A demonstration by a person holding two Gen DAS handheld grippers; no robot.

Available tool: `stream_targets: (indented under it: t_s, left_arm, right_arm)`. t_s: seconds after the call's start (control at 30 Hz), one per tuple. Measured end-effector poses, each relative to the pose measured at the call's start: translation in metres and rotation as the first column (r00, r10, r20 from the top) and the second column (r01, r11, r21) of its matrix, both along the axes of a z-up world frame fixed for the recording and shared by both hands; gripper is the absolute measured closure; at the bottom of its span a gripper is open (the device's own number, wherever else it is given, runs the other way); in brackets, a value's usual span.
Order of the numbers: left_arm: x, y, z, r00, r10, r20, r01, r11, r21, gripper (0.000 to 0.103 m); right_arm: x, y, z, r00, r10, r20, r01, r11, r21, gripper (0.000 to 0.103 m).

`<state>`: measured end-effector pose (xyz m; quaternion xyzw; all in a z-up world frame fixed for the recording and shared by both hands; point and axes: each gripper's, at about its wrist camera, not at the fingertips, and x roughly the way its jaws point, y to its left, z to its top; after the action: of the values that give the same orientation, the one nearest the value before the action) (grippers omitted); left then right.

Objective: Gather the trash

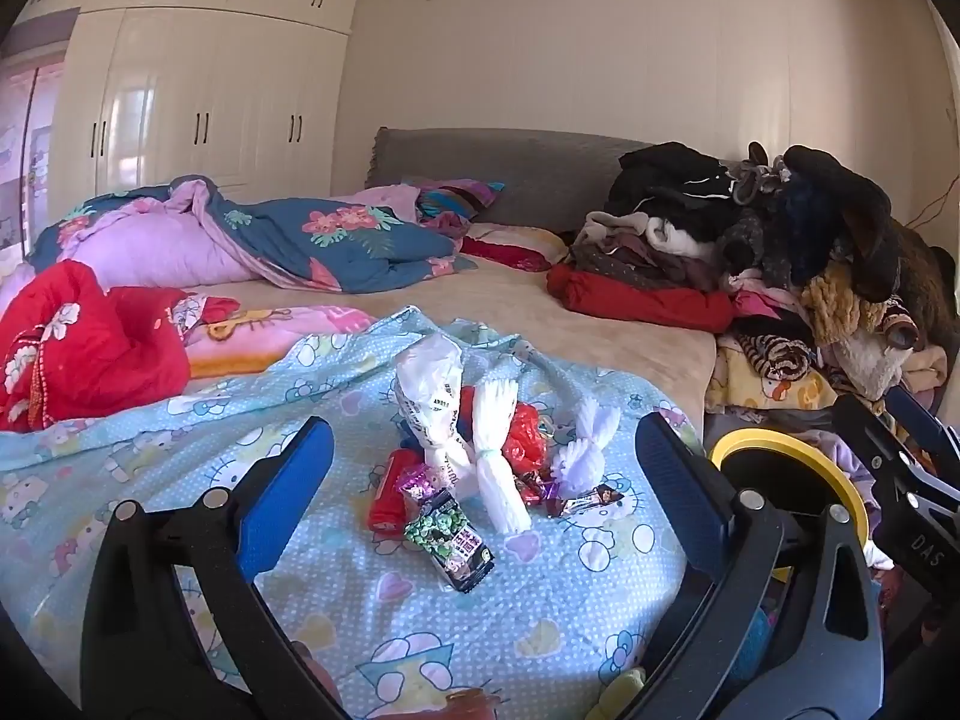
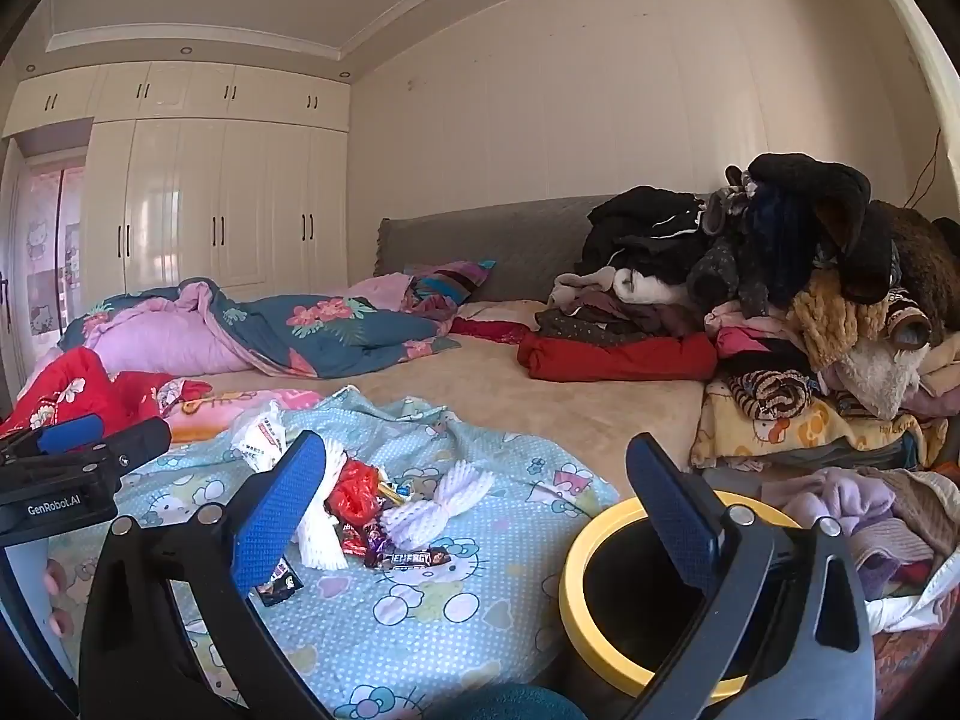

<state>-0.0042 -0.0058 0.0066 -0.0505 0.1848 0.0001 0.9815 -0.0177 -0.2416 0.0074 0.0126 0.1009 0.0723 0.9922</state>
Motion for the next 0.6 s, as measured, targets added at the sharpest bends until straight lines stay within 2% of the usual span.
stream_targets:
  t_s: [0.6]
  left_arm:
    - [-0.0010, -0.0015, -0.0009, 1.000, 0.000, 0.002, 0.000, 1.000, 0.001, 0.010]
  right_arm:
    - [-0.0031, -0.0018, 0.0002, 1.000, 0.006, -0.002, -0.006, 1.000, 0.016, 0.006]
